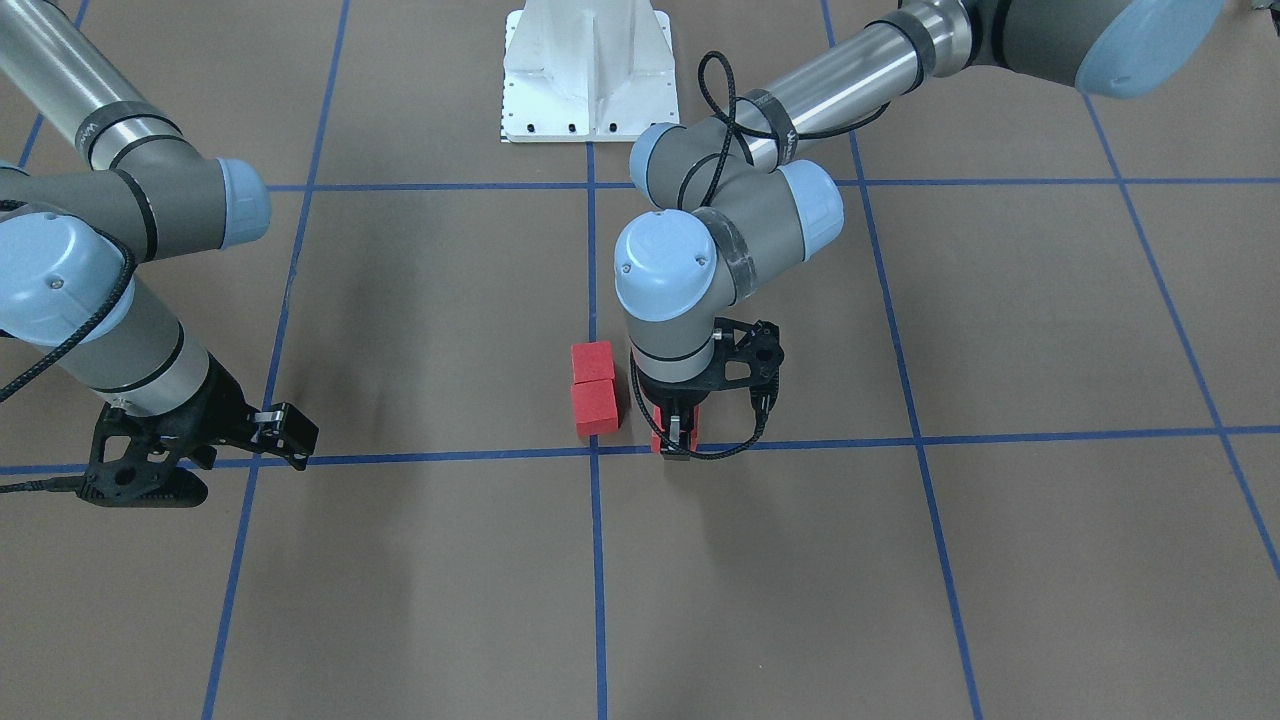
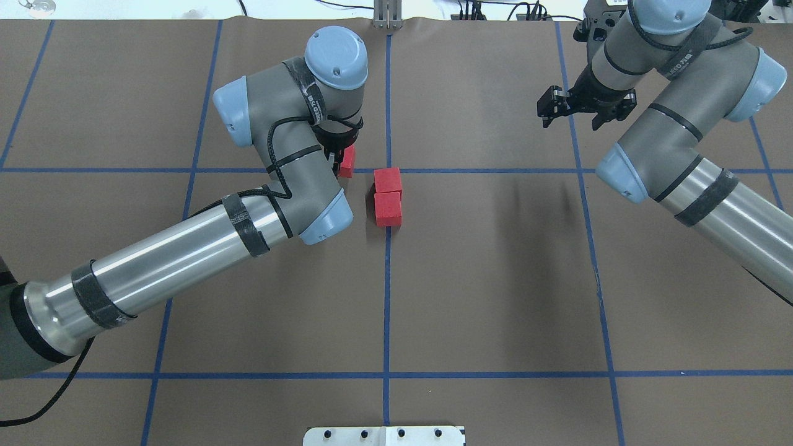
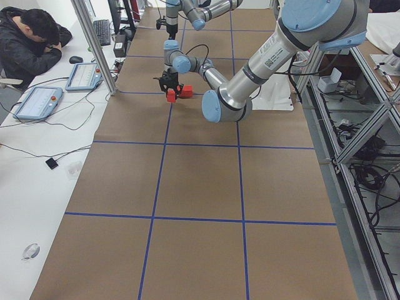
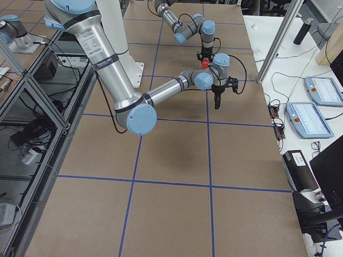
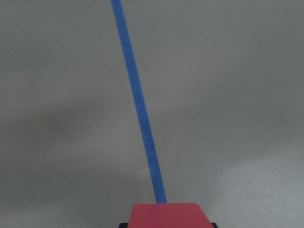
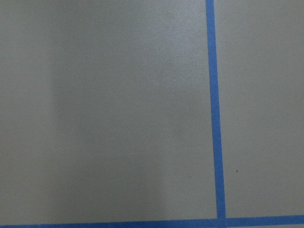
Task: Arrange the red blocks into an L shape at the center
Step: 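Lower the held cube beside the farther center cube, on the left gripper's side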
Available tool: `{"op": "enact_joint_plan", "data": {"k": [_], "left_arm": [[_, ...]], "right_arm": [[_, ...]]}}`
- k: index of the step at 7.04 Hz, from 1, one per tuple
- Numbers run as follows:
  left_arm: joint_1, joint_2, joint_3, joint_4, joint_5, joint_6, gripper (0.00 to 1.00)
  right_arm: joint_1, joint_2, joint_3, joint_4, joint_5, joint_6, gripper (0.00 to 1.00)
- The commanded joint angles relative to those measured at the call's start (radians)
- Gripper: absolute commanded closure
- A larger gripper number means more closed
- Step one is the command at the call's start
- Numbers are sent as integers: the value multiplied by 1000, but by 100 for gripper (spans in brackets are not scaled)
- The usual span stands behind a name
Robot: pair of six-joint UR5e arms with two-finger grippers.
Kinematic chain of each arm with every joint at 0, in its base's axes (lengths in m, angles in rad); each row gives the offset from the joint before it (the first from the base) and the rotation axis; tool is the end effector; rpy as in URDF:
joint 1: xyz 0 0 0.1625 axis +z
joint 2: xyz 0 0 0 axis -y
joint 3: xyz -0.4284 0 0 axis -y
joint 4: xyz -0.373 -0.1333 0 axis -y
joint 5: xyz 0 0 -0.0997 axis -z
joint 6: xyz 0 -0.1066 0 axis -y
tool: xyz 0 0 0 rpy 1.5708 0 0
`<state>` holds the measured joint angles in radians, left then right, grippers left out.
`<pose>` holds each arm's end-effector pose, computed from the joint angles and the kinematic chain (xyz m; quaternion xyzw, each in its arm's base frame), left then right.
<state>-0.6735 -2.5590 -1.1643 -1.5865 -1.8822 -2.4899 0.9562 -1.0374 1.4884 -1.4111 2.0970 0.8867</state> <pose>0.5695 -0.5832 0.2211 -0.1827 0.2704 -0.6429 0.6929 -0.3316 -0.6081 0.3872 0.0431 -0.3794 0.0474 0.9230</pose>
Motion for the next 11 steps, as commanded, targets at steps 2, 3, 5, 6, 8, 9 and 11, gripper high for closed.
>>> {"op": "enact_joint_plan", "data": {"k": [2,3,5,6,8,9,11], "left_arm": [[35,-3,6,8,0,-50,91],[37,-3,3,8,0,-49,89],[35,-1,-12,7,3,-49,77],[32,3,-21,7,2,-49,74],[31,23,-55,8,0,-52,66],[31,23,-57,10,0,-58,62],[34,29,-55,17,0,-64,58]], "right_arm": [[1,-4,1,1,-2,2,1],[1,-12,3,4,-2,2,1],[1,-15,1,4,-5,2,1],[1,-13,3,4,-5,5,1],[1,-13,3,4,-5,9,1],[1,-13,3,4,-5,9,1],[1,-13,3,4,-3,9,1]]}}
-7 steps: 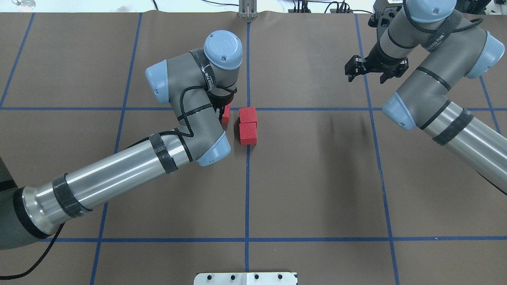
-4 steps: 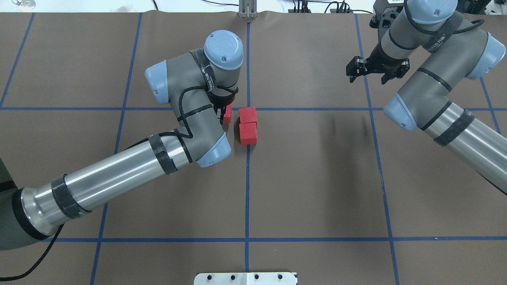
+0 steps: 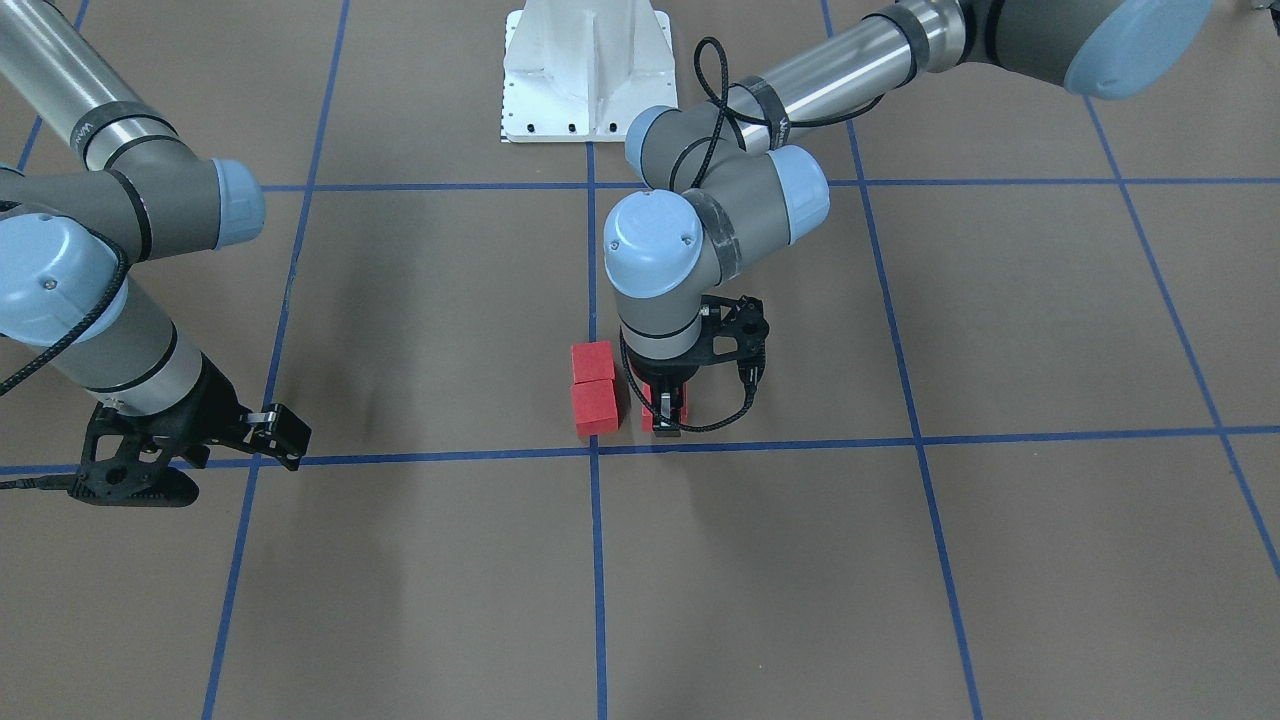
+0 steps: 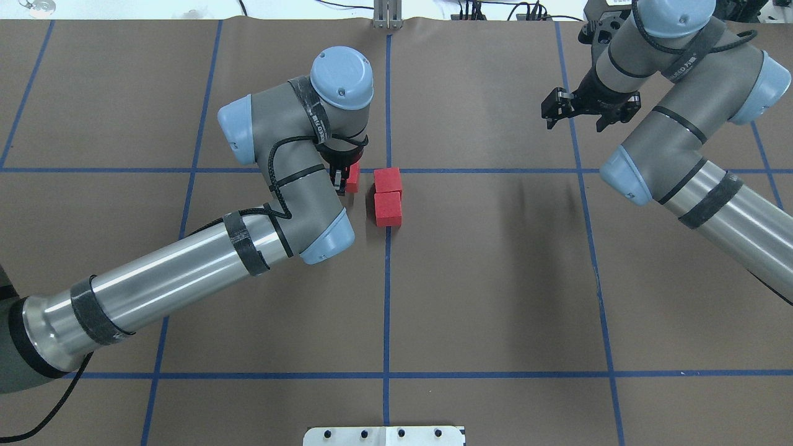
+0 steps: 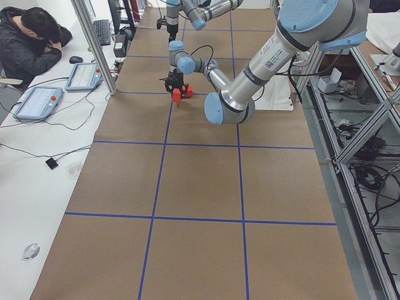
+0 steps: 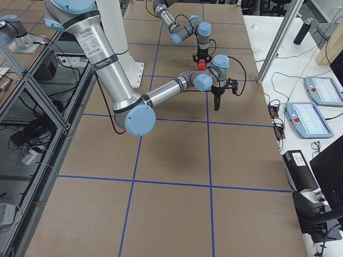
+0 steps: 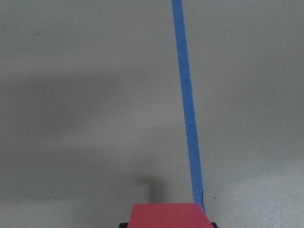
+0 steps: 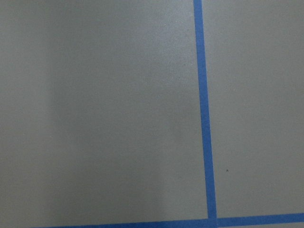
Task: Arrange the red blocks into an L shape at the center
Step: 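Lower the held cube beside the farther center cube, on the left gripper's side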
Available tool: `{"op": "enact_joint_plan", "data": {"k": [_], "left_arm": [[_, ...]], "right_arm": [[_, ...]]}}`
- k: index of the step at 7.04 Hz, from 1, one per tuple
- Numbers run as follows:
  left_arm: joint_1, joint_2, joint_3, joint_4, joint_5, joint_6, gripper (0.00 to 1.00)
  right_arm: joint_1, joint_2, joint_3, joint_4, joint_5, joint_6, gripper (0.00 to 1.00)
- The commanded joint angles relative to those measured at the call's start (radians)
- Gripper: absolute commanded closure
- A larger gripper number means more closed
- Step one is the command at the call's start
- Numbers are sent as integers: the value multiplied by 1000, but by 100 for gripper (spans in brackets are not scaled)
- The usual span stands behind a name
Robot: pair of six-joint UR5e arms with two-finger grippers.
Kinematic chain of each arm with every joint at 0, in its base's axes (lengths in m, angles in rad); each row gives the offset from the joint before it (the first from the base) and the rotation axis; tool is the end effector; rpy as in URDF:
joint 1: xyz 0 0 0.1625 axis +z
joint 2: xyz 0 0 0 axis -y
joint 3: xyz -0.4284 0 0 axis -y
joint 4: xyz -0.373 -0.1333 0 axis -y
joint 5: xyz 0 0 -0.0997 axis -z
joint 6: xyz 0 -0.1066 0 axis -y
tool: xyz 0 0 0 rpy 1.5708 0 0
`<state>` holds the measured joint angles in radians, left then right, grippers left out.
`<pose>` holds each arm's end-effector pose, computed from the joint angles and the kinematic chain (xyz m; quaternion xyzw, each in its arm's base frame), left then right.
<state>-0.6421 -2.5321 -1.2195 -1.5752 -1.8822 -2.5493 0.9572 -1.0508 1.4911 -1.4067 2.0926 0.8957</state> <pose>0.5780 -0.5579 0.2195 -0.1957 0.2698 -0.6499 0.6830 -0.3288 -0.6061 0.3947 0.0408 -0.3764 0.0537 0.9240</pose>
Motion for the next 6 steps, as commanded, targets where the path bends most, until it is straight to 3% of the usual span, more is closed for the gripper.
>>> {"op": "enact_joint_plan", "data": {"k": [1,6], "left_arm": [[5,1,5,6,0,-44,57],[18,-7,8,4,5,-143,54]], "right_arm": [[0,0,1,0,4,0,1],[8,0,-2,-5,4,-3,1]]}}
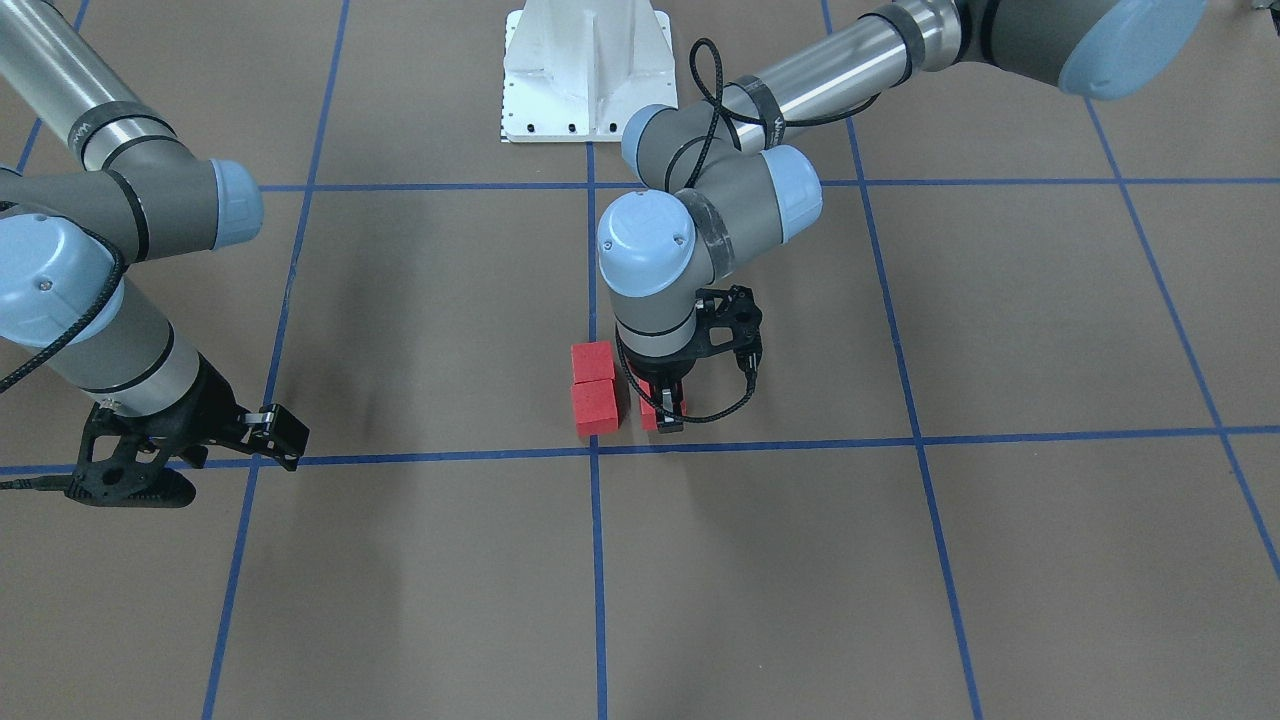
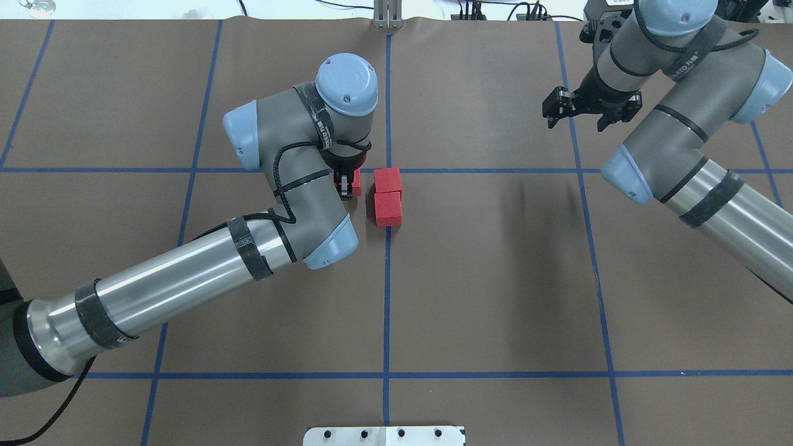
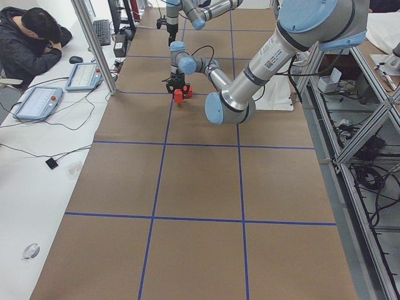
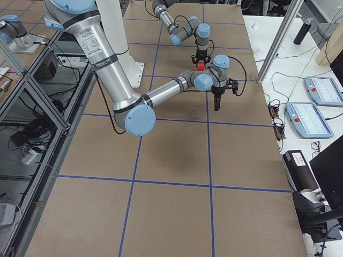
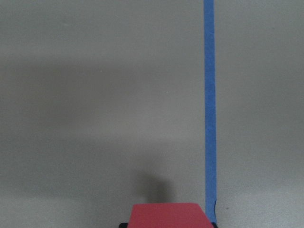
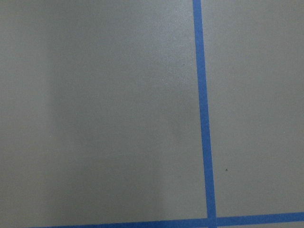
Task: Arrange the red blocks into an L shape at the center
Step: 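Lower the held cube beside the farther center cube, on the left gripper's side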
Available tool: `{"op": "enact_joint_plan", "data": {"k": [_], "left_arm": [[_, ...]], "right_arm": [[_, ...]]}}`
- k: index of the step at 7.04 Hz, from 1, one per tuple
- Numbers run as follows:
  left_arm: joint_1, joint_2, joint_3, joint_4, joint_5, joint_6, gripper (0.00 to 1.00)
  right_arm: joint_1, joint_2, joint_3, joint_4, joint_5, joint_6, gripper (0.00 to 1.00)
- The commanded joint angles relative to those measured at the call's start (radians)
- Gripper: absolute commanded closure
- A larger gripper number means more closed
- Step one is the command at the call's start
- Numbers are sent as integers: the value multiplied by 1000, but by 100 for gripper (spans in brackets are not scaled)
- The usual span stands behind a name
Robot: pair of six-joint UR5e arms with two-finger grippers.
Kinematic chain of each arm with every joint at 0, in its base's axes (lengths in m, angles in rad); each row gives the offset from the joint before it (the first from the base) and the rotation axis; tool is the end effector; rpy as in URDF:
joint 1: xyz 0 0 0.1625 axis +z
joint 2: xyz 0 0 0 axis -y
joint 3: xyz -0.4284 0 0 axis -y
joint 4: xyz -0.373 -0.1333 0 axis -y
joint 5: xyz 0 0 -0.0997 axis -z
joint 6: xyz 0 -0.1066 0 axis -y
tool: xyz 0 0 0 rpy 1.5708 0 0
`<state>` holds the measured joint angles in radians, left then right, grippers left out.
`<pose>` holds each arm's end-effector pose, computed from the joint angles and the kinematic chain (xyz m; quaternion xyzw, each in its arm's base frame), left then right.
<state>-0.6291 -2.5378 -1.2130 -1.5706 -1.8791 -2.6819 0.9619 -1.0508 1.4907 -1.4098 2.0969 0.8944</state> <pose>0.5862 -0.5514 0.2186 -0.2130 0.2527 -0.6909 0.6430 -0.3262 -0.6073 0.3951 0.0392 -0.3766 0.0550 0.9239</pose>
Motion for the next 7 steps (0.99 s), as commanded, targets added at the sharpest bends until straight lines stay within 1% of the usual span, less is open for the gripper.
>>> {"op": "enact_joint_plan", "data": {"k": [1,3,5,7], "left_arm": [[8,-2,1,0,0,-12,54],[22,-5,1,0,0,-21,54],[29,-41,58,0,3,-21,54],[29,-42,59,0,3,-24,54]], "right_arm": [[3,0,-1,-1,0,-2,1],[3,0,-1,-1,0,-2,1],[3,0,0,-1,2,-2,1],[3,0,0,-1,2,-2,1]]}}
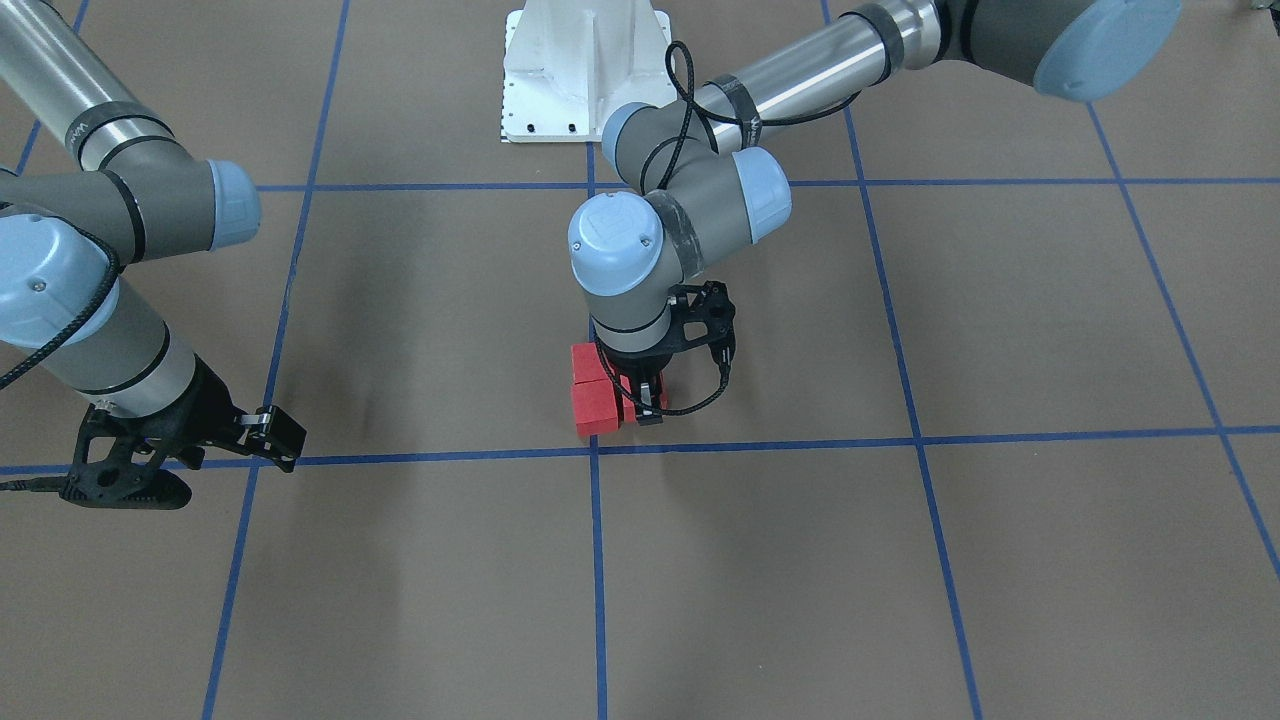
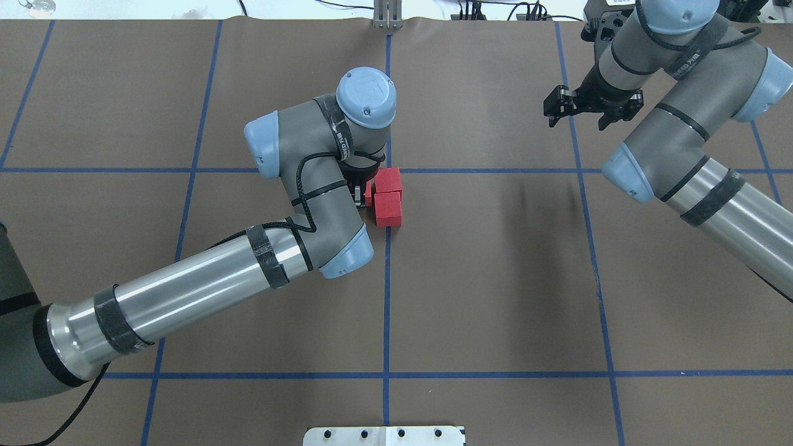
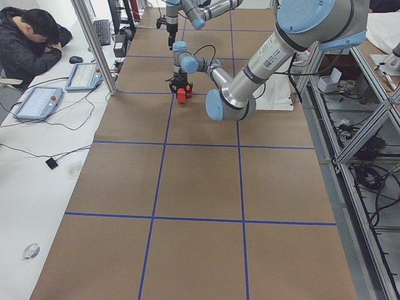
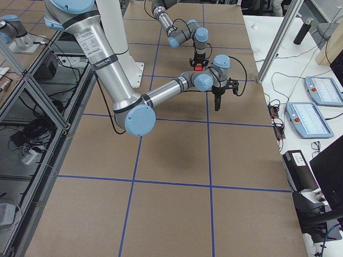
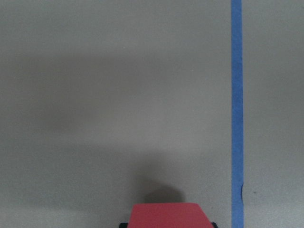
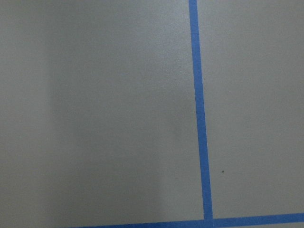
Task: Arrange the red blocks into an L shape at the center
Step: 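Lower the held cube beside the farther center cube, on the left gripper's side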
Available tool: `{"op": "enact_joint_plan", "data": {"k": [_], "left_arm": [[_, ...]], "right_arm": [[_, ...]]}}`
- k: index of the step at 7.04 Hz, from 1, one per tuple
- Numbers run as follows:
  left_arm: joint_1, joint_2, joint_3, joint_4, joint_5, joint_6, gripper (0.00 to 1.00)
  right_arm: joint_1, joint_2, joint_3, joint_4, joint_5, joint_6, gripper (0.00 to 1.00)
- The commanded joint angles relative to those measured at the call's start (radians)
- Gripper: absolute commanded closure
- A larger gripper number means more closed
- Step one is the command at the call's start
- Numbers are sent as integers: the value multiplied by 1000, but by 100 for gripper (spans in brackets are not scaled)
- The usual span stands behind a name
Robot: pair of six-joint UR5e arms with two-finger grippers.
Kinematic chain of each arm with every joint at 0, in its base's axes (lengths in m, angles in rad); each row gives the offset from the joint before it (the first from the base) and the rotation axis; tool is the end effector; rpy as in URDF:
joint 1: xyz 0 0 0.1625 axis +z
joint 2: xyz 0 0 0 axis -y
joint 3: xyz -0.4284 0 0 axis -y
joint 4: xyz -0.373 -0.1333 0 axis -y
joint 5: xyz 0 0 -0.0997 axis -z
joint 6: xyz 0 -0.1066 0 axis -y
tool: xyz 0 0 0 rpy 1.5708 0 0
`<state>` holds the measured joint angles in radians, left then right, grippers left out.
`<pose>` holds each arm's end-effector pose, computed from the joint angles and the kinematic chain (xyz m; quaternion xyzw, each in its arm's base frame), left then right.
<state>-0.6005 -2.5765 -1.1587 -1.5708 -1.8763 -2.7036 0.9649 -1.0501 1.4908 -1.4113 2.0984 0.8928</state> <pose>0.6115 -0.5415 0.2118 -0.2164 0.2406 -0.6915 0.6458 -0.3245 -0.6082 0.3947 0.0393 -0.3768 0.0556 0.9238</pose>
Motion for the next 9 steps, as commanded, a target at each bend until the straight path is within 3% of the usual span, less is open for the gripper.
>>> {"op": "enact_joint_plan", "data": {"k": [1,9], "left_arm": [[1,-4,5,0,0,-5,54],[-2,-5,5,-2,0,-25,52]], "right_arm": [[0,-1,0,0,0,0,1],[2,-10,5,3,0,-5,1]]}}
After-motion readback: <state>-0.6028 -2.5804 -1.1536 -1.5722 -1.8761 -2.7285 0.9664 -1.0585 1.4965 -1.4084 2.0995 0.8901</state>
